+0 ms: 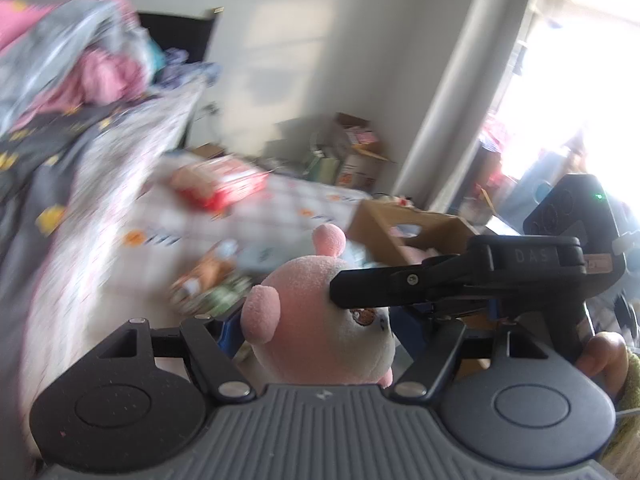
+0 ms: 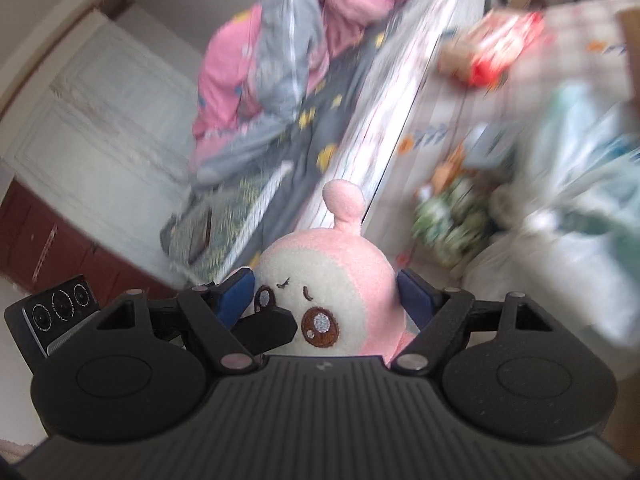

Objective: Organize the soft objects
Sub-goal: 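Carry the plush toy with the right gripper into the cardboard box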

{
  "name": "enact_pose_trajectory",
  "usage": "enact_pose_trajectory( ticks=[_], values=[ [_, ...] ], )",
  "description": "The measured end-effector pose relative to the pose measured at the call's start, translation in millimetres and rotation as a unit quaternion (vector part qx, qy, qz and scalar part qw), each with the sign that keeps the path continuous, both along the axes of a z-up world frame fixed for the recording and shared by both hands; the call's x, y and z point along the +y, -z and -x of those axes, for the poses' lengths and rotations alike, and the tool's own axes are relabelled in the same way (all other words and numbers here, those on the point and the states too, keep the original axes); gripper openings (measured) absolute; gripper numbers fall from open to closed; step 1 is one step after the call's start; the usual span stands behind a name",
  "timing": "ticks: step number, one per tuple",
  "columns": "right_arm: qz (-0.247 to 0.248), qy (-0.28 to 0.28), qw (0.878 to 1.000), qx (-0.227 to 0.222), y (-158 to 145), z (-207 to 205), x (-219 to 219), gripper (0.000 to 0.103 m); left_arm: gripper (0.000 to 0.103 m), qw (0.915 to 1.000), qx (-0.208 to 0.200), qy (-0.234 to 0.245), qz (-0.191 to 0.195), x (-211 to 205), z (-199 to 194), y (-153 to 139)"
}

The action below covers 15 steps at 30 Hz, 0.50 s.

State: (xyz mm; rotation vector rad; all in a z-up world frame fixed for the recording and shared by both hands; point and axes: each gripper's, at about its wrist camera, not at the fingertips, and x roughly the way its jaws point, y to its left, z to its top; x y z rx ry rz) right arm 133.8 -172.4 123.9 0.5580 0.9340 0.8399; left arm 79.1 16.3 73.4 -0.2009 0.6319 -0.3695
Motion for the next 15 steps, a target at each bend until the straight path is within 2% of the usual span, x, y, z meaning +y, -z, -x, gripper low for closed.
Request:
enact_pose_trajectory(
  ticks=[4,7,11,15],
  values=[
    [-0.007,0.046,0.999,-0.012,-11,-4,-57,0.078,0.075,0.9987,-0.01,0.048,-0.008,-51,-25,-11],
    [0.0,0.08,0.997,-0.013,-14,-9,-104,0.078,0.075,0.9957,-0.003,0.092,-0.008,-95,-48,-11],
    [0.019,0.122,0.992,0.01,-3,-26,-172,0.078,0.075,0.9888,0.037,0.145,0.004,-155,-91,0],
    [0.041,0.154,0.986,0.055,20,-49,-228,0.078,0.074,0.9801,0.09,0.177,0.007,-211,-132,26]
  ],
)
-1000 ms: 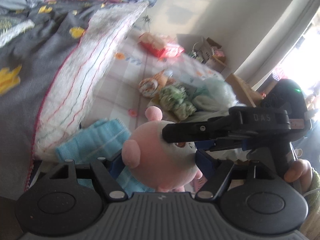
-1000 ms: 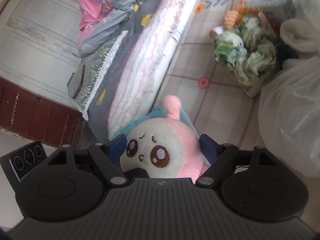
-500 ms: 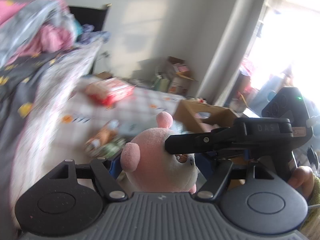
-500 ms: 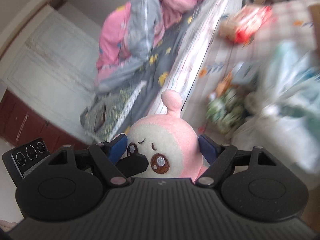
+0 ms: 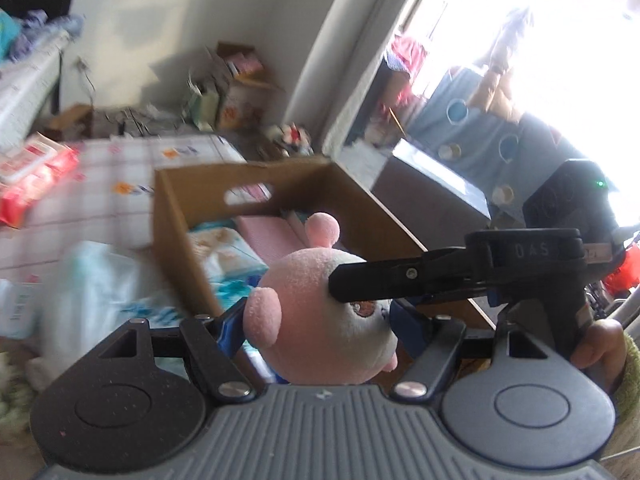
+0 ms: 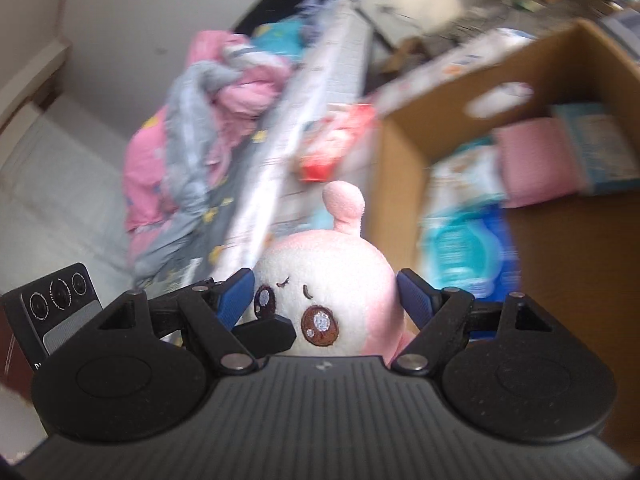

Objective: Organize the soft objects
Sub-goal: 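Carry the plush toy with the right gripper into the cardboard box, then open the right gripper and withdraw it toward the light blue towel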

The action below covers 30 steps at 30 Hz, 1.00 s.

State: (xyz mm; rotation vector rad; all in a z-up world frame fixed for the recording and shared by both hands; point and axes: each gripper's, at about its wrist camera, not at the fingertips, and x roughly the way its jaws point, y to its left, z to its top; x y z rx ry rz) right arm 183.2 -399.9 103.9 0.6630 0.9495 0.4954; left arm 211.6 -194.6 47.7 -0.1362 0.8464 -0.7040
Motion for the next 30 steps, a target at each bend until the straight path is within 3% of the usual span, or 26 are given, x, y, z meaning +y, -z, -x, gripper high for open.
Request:
enact_pose_trajectory(
  ticks=[7,13,22,30],
  values=[
    [0.061,0.015,0.996,0.057,47,-47,-45,0.077,0.075,0.9958,0.092,-0.005,-0.005,-54,-61,57],
    [0.132,-0.002,0.988,0.085,88,-84,-43,0.077,0.076,0.9919,0.117,-0.014,-0.048,-78,-79,85],
    [0.213,-0.027,0.975,0.057,99,-103,-29,0.077,0.08,0.9954,0.089,0.003,-0.035,-59,-61,62],
    [0.185,0.008,0.982,0.047,82,-90,-39,0.078,0.083,0.9986,0.045,-0.02,-0.017,-23,-39,23]
  ],
)
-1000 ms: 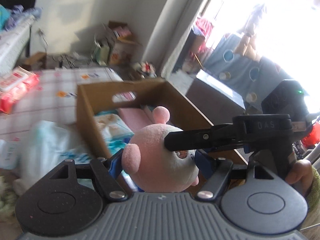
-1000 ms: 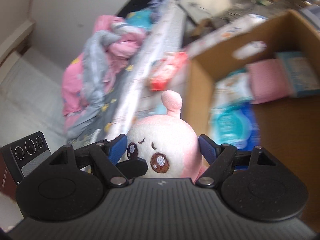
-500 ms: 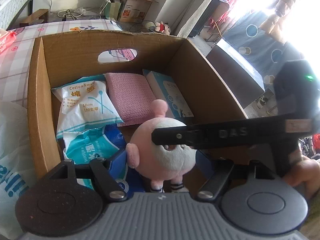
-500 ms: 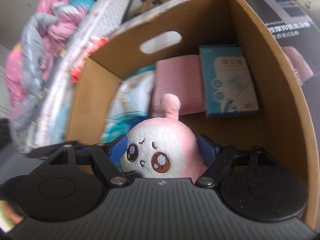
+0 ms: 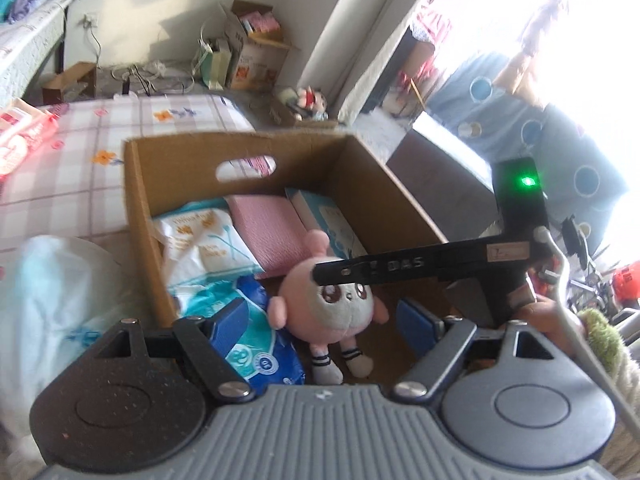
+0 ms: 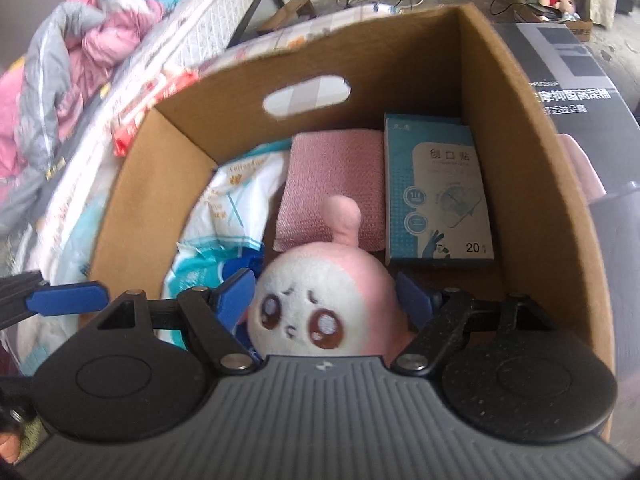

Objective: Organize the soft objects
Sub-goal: 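Open the right gripper and withdraw it toward the light blue towel, then grasp the edge of the light blue towel with the right gripper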

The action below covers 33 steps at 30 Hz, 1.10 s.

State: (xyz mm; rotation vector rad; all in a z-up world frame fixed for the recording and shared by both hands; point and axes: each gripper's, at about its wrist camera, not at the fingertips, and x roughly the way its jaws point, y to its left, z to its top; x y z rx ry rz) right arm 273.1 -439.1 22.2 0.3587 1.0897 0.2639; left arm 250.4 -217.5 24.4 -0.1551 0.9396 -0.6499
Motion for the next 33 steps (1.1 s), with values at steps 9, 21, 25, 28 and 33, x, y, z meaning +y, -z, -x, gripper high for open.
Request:
enact_pose_trajectory(
  ticks=[9,21,25,28,33],
  values=[
    [-0.057,0.051,0.993,-0.087,-57,45,-6,0.078,0.087,0.9952,-0.044,-0.081,0.031,108,52,-33],
    [-0.203,-0.1,0.971,-0.077,-89,103,138,0.078,0.089,0.9594,-0.034,-0.279,-0.026,284,184,-22],
    [-0.23,-0.188,0.954,-0.042,-88,114,220,0.077,0.088,0.9474,-0.018,-0.317,-0.037,309,216,-1],
    [-0.232,-0.242,0.942,0.005,-72,123,280,0.074,0.084,0.9391,0.0,-0.338,-0.063,321,235,19],
    [-0.182,-0.28,0.942,0.042,-34,136,352,0.06,0.071,0.9325,0.045,-0.354,-0.058,337,243,57]
  ],
)
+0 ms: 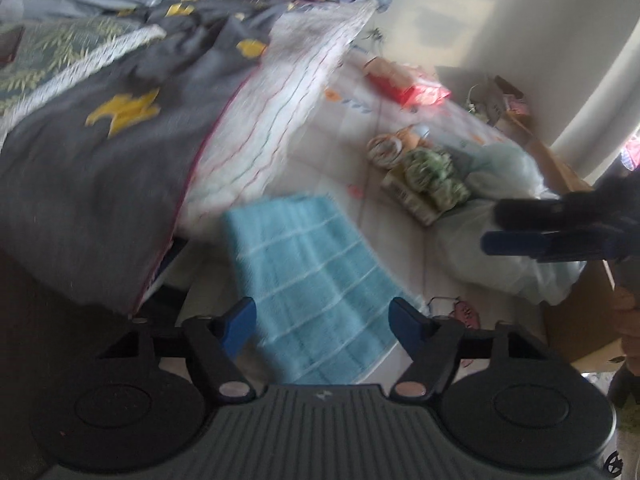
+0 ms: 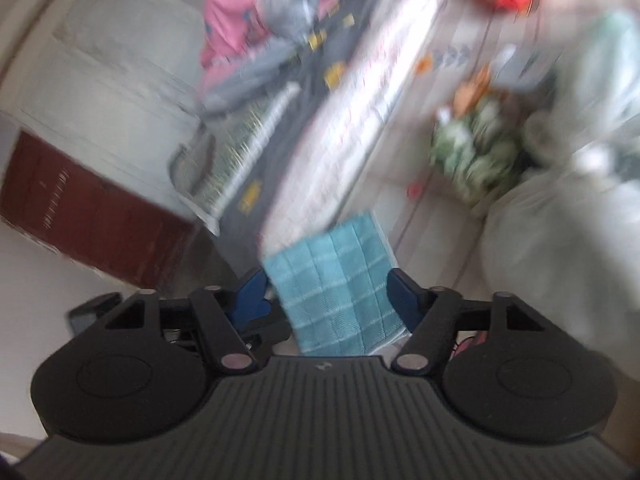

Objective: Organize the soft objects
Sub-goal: 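Grasp the edge of the light blue towel with the right gripper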

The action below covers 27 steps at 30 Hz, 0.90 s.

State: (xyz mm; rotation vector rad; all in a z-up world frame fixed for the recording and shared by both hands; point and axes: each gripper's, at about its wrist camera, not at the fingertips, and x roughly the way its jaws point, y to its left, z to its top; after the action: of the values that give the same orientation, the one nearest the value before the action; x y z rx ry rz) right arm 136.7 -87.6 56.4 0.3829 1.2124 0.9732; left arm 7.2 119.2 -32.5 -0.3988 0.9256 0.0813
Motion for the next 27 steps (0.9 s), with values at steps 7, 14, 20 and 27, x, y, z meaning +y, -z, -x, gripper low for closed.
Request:
enact_pose_trajectory(
  ticks=[7,14,20,27],
  values=[
    [0.104,-0.008,0.994,-0.028,49,1,41,0.05,0.062,0.9997,0.017,-0.018,0.002,12,-2,24],
    [0.127,-0.033,0.99,-0.06,57,3,66,0.046,0.052,0.9998,0.01,-0.017,0.009,17,-5,31],
    [0.144,-0.057,0.984,-0.087,57,10,79,0.017,0.028,0.9999,0.003,-0.006,0.016,16,-10,30],
    [0.062,-0.016,0.998,-0.009,64,4,50,0.01,0.026,0.998,-0.028,0.016,0.054,14,-15,12]
  ],
)
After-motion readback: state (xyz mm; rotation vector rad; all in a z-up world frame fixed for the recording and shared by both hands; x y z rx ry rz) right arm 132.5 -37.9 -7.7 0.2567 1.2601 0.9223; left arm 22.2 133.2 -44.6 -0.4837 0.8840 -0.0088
